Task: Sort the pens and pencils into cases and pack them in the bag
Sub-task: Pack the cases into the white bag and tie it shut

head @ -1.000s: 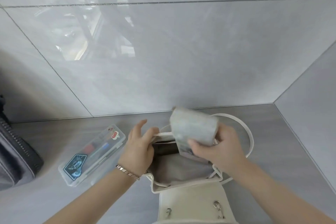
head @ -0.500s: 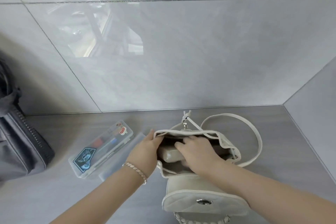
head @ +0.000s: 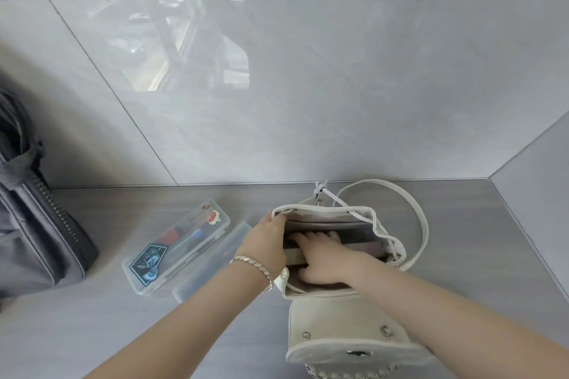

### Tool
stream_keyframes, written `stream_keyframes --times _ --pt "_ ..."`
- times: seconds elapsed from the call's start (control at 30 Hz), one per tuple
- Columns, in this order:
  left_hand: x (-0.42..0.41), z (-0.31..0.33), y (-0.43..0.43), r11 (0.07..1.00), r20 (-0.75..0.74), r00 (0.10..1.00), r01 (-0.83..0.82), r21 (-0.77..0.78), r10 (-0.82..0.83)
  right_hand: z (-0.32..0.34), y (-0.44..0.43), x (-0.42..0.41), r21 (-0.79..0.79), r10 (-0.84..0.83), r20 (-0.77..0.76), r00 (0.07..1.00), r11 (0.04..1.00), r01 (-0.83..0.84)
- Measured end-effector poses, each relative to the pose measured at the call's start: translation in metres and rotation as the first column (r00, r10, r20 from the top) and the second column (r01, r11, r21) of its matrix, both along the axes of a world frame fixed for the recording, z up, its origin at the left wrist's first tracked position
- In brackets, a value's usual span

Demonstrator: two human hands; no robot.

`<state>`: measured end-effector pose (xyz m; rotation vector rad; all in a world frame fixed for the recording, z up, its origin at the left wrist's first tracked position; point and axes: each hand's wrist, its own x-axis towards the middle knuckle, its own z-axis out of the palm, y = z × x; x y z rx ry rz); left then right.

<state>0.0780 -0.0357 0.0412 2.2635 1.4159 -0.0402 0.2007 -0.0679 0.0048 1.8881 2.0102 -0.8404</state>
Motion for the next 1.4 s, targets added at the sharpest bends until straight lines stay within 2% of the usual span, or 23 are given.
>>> stream_keyframes --times 0.1,0.17,0.2,0.23,0.27,0.3,0.33,0.37,0.4,0.43,0.53,0.63,0.77,0.9,0.97,1.0,1.1,1.2,1.27,1.33,1.37,1.4 --pt "-0.007 0.005 0.004 0.998 0.087 0.996 0.015 -0.066 -0.009 0.016 0.001 0.008 -0.084 -0.153 -0.203 0.967 0.987 0.138" --pt "-0.022 0.008 0.006 0.969 0.289 0.956 0.027 -0.246 0.046 0.031 -0.005 0.016 -0.069 -0.278 -0.328 0.903 0.960 0.270" --pt "-0.032 0.009 0.007 0.936 0.431 0.889 0.006 -0.351 0.156 0.038 -0.010 0.021 -0.060 -0.326 -0.373 0.869 0.943 0.328" --pt "-0.041 0.009 0.008 0.901 0.554 0.778 -0.036 -0.433 0.297 0.046 -0.015 0.026 -0.063 -0.358 -0.411 0.838 0.929 0.365" --pt "-0.052 0.003 0.009 0.867 0.605 0.668 -0.124 -0.483 0.433 0.052 -0.020 0.031 -0.081 -0.382 -0.443 0.811 0.918 0.388" --pt "-0.063 -0.007 0.009 0.849 0.604 0.613 -0.245 -0.468 0.510 0.059 -0.023 0.034 -0.107 -0.406 -0.473 0.782 0.907 0.407" --pt "-0.074 -0.017 0.011 0.862 0.531 0.680 -0.380 -0.335 0.506 0.063 -0.025 0.038 -0.130 -0.431 -0.495 0.754 0.895 0.426" --pt "-0.086 -0.031 0.016 0.881 0.377 0.799 -0.450 -0.143 0.469 0.068 -0.026 0.039 -0.149 -0.452 -0.509 0.732 0.884 0.442" --pt "-0.098 -0.044 0.020 0.901 0.196 0.886 -0.434 0.029 0.420 0.069 -0.026 0.039 -0.158 -0.467 -0.510 0.722 0.876 0.455" --pt "-0.109 -0.057 0.026 0.910 0.054 0.919 -0.394 0.132 0.390 0.069 -0.026 0.039 -0.157 -0.470 -0.506 0.723 0.875 0.459" --pt "-0.137 -0.076 0.048 0.907 -0.256 0.871 -0.404 0.117 0.420 0.067 -0.025 0.038 -0.122 -0.450 -0.490 0.747 0.884 0.452" --pt "-0.150 -0.079 0.065 0.900 -0.368 0.832 -0.434 0.032 0.415 0.066 -0.023 0.036 -0.109 -0.458 -0.482 0.747 0.877 0.467" --pt "-0.147 -0.064 0.074 0.857 -0.252 0.843 -0.509 -0.082 0.476 0.065 -0.021 0.036 -0.151 -0.503 -0.521 0.689 0.849 0.506" --pt "-0.122 -0.025 0.064 0.731 0.087 0.730 -0.658 -0.182 0.678 0.067 -0.020 0.034 -0.173 -0.536 -0.557 0.634 0.822 0.543" --pt "-0.097 0.007 0.055 0.739 0.216 0.707 -0.645 -0.194 0.673 0.072 -0.017 0.033 -0.199 -0.564 -0.590 0.578 0.795 0.573" --pt "-0.084 0.023 0.050 0.760 0.272 0.711 -0.620 -0.194 0.649 0.077 -0.017 0.030 -0.222 -0.559 -0.629 0.541 0.795 0.564" --pt "-0.046 0.064 0.032 0.880 0.417 0.777 -0.448 -0.161 0.472 0.086 -0.014 0.020 -0.367 -0.587 -0.739 0.330 0.762 0.534" --pt "-0.007 0.076 0.004 0.966 0.414 0.875 -0.252 -0.059 0.253 0.082 -0.011 0.016 -0.424 -0.570 -0.804 0.171 0.751 0.506" --pt "0.014 0.070 -0.008 0.990 0.433 0.892 -0.138 -0.009 0.129 0.079 -0.009 0.021 -0.436 -0.565 -0.823 0.058 0.694 0.573" --pt "0.020 0.058 -0.008 0.991 0.462 0.878 -0.084 -0.105 0.123 0.076 -0.012 0.032 -0.417 -0.580 -0.814 0.014 0.601 0.682" --pt "0.016 0.052 -0.007 0.990 0.482 0.868 -0.073 -0.120 0.122 0.074 -0.015 0.037 -0.394 -0.576 -0.817 0.012 0.574 0.718" --pt "0.011 0.044 -0.005 0.995 0.503 0.859 -0.076 -0.068 0.100 0.071 -0.018 0.042 -0.377 -0.568 -0.823 0.013 0.563 0.735"
